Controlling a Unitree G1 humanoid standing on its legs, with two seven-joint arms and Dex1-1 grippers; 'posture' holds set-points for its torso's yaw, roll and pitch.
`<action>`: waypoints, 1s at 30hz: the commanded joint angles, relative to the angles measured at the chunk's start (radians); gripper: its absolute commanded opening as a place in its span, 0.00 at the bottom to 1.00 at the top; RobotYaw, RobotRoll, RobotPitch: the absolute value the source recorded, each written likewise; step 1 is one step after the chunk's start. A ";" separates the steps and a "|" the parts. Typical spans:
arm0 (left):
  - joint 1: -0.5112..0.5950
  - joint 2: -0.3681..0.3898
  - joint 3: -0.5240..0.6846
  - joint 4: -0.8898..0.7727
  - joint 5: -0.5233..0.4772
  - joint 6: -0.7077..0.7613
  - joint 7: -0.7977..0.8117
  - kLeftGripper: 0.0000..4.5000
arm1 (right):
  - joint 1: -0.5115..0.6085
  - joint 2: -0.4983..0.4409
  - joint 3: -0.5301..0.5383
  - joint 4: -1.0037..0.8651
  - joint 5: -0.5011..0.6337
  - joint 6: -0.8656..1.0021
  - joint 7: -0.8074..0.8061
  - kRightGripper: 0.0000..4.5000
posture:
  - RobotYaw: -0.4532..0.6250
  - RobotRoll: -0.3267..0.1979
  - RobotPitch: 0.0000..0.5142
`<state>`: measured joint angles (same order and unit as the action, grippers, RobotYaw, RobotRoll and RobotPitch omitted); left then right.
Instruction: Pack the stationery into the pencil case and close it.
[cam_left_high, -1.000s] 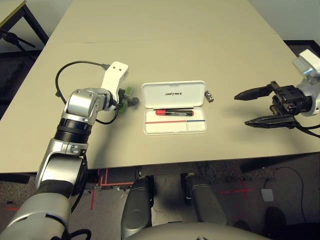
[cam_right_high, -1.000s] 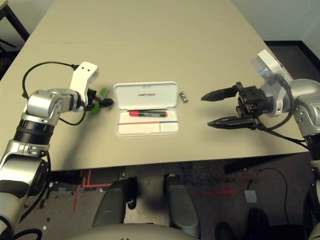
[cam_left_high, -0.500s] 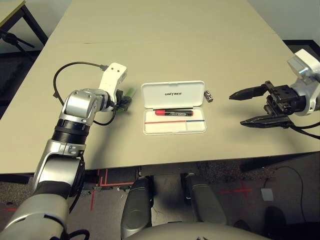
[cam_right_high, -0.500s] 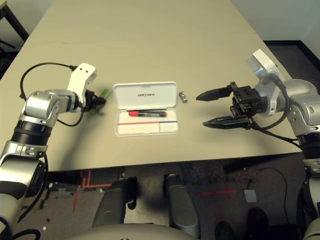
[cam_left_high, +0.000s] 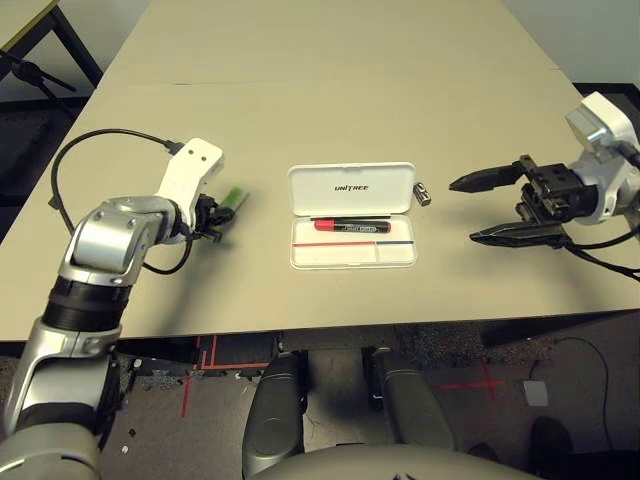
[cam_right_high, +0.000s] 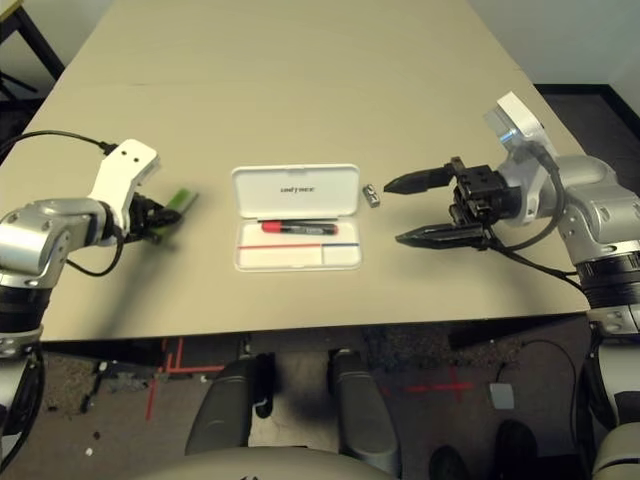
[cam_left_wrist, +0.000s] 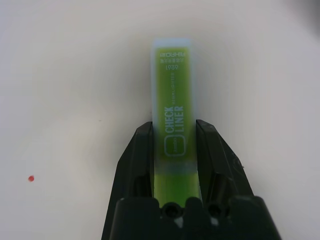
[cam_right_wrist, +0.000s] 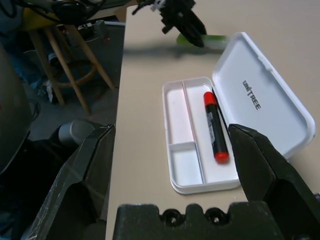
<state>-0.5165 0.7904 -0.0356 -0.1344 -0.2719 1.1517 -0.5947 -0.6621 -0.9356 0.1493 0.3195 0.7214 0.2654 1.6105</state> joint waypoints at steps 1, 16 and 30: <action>0.050 0.038 0.039 -0.098 -0.036 -0.006 -0.043 0.24 | -0.013 -0.003 0.021 0.016 -0.009 -0.019 0.004 1.00 | 0.48 0.62 0.33; 0.122 0.101 -0.038 -0.396 -0.126 -0.021 -0.144 0.24 | -0.017 -0.033 0.076 0.050 -0.004 -0.079 0.004 1.00 | 0.48 0.62 0.32; 0.014 0.033 -0.278 -0.340 -0.050 -0.209 -0.202 0.24 | 0.042 -0.031 -0.001 -0.009 -0.015 -0.045 0.004 1.00 | 0.43 0.62 0.31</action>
<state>-0.4954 0.8323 -0.2789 -0.4883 -0.3421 0.9687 -0.7872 -0.6349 -0.9619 0.1740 0.3349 0.7111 0.2118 1.6107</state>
